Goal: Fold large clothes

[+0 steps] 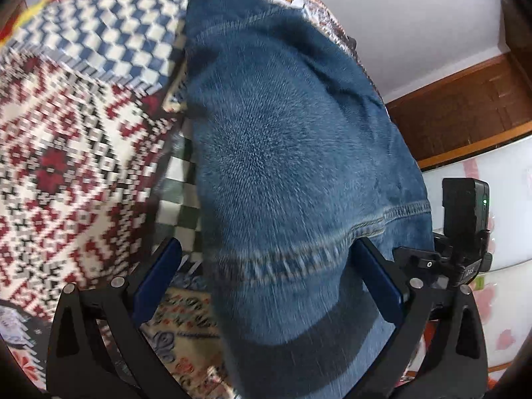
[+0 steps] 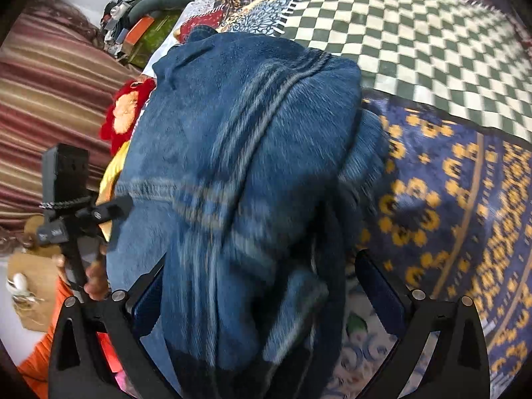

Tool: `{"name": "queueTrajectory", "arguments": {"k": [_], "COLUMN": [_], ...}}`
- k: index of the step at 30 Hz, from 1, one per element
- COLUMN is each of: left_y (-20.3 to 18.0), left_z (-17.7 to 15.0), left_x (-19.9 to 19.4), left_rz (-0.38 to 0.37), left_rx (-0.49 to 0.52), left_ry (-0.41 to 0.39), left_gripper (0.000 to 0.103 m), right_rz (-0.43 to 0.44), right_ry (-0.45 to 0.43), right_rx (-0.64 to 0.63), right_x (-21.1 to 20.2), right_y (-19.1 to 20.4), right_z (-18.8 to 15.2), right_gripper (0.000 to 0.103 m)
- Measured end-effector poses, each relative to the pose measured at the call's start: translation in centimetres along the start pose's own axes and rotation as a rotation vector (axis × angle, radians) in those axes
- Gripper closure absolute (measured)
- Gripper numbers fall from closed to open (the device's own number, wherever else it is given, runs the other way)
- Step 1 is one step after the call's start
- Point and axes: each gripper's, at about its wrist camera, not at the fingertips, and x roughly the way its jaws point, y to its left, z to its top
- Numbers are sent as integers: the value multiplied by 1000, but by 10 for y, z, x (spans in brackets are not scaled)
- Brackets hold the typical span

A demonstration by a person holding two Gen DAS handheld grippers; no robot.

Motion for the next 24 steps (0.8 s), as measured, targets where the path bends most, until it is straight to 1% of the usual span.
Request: {"name": "queueTrajectory", "arguments": {"k": [1,4,7,8,10,12,13,15,16,18,21,24], "left_y": [1,-2,-12,-15,-21,-29,-34,-39,-43,-52,-67,-80], "left_z": [3,9,16,18,19,17,15,11,10,8,6,4], "left_x": [6,16,25,27,27,24,21,14,11,4,-12,-37], "left_rz": [-28,-57,-85,-79,-77,-55,-49,-50,-49,-43,-29,-31], "left_rx": [-13,-21,-3,-4,14,61,86,98,101,125,165,192], "left_ry": [11,23,27,27,17,6,-2,-20,-29,-48,-83,-135], "left_gripper": [0,0,1,2,7,15,17,23,24,31,36,40], "right_rz": [19,53,51,43,24,13,7,0,-4,-3,-41,-74], "right_ry": [4,6,-8,-15,-31,-41,-43,-56,-61,-70,-96,-120], "right_rx": [9,55,50,40,24,7,-3,-18,-27,-43,-90,-126], "right_x": [3,15,18,16,14,11,8,-2,-6,-17,-31,-43], "right_y": [-2,-7,-2,-1,4,11,13,17,20,25,48,70], "right_z": [4,15,20,20,18,16,15,12,12,11,8,3], "right_gripper": [0,0,1,4,9,16,18,30,34,52,61,64]}}
